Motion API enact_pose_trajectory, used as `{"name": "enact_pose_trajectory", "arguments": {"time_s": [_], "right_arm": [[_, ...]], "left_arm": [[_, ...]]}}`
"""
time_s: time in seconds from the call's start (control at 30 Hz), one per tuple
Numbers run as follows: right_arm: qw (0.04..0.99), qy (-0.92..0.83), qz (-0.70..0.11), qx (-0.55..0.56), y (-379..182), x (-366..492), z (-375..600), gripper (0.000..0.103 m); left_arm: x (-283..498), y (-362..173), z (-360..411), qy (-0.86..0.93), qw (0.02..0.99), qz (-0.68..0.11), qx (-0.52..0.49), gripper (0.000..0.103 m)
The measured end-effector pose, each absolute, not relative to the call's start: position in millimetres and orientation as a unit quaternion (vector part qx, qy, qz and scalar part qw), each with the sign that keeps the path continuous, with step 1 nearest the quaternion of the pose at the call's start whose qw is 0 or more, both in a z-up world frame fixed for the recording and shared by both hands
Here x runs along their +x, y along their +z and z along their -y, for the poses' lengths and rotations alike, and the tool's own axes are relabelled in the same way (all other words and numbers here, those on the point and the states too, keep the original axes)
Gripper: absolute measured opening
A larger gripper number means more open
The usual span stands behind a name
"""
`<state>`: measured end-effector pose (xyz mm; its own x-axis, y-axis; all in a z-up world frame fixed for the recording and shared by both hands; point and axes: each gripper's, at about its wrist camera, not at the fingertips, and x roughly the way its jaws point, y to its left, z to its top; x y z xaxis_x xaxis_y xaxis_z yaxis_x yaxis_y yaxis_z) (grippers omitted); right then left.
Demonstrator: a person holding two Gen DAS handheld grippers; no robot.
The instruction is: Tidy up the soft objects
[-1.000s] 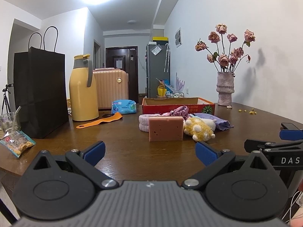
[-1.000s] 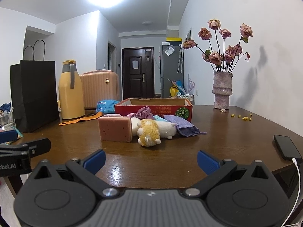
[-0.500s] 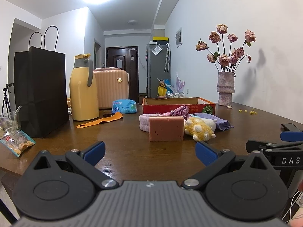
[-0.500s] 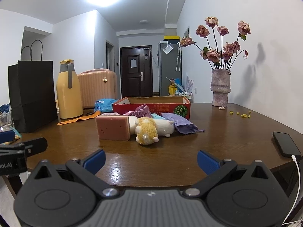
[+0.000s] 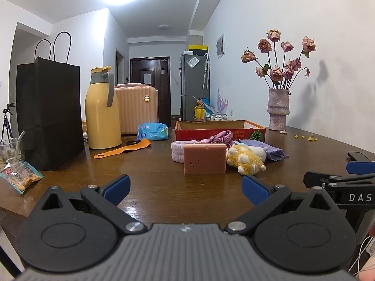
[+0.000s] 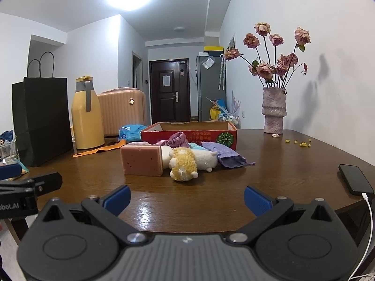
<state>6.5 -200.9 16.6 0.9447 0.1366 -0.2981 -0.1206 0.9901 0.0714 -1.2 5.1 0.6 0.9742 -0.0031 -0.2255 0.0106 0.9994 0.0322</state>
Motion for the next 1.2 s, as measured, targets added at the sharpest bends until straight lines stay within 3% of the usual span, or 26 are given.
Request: {"name": "enact_pose_trajectory", "arguments": {"time_s": [0.7,0.97,1.07,1.13,1.17,1.2], "right_arm": [[0.984,0.078,-0.16,0.019,11.5,16.7,197.8,0.103],[0.987,0.088,-0.133,0.032,4.9,60.7,197.4,0.103],[0.977,0.14,-0.158,0.042,7.8,94.1,194.4,0.103],[0.97,0.156,-0.178,0.049,10.0,117.2,189.2,0.1],[0.969,0.161,-0.182,0.043,10.9,128.8,183.8,0.093],[0.969,0.166,-0.183,0.032,11.2,139.2,177.3,0.08]], "left_arm": [[9.7,-1.3,-10.7,0.0,0.993,-0.121,0.006,0.103],[64.3,-8.1,-24.7,-0.002,0.99,-0.141,0.02,0.103],[92.1,-4.5,-32.3,-0.02,0.989,-0.144,0.015,0.103],[115.9,-1.6,-37.1,-0.041,0.986,-0.159,0.004,0.102],[127.8,-0.9,-38.5,-0.045,0.985,-0.168,-0.001,0.098],[140.0,0.1,-40.4,-0.049,0.983,-0.177,-0.006,0.095]]}}
